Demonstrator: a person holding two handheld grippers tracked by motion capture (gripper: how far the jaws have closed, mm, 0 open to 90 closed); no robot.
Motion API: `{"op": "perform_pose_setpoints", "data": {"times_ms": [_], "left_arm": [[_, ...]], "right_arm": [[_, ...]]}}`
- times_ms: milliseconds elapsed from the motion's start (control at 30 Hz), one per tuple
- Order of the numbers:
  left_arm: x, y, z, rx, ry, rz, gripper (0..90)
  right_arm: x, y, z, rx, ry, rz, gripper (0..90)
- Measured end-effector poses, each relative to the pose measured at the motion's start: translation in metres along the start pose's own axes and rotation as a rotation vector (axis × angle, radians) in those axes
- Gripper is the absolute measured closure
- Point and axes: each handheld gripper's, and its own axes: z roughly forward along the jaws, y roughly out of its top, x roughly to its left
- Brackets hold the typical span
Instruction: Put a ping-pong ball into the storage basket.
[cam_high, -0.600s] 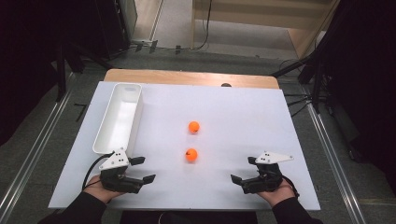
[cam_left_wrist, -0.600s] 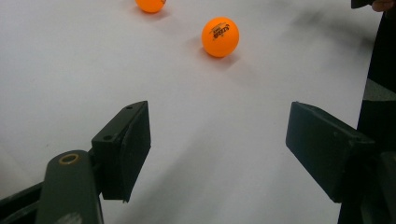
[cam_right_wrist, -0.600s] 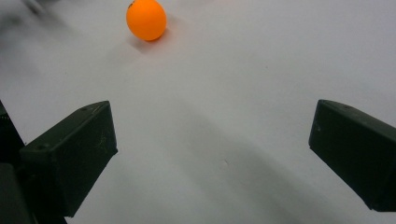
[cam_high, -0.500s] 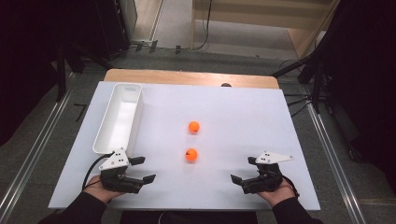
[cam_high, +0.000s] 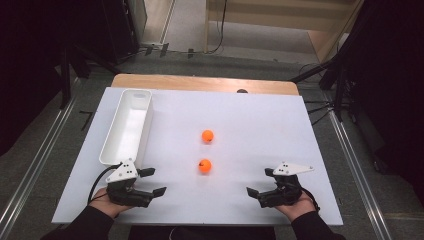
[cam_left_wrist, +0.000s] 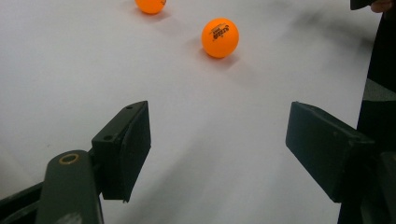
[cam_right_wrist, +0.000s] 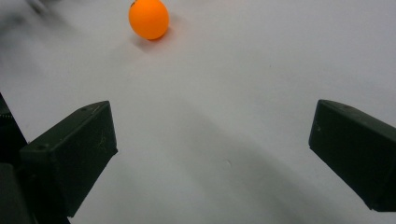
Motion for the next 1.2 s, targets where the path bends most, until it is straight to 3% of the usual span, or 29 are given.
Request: {"op": "perform_pose_setpoints", "data": {"times_ms": [1200], "left_arm": [[0.0, 0.0001, 0.0013, 0.005, -0.002, 0.004, 22.6]], "right_arm": [[0.0004, -0.0017, 0.0022, 0.01, 0.011, -0.004, 0.0]]}}
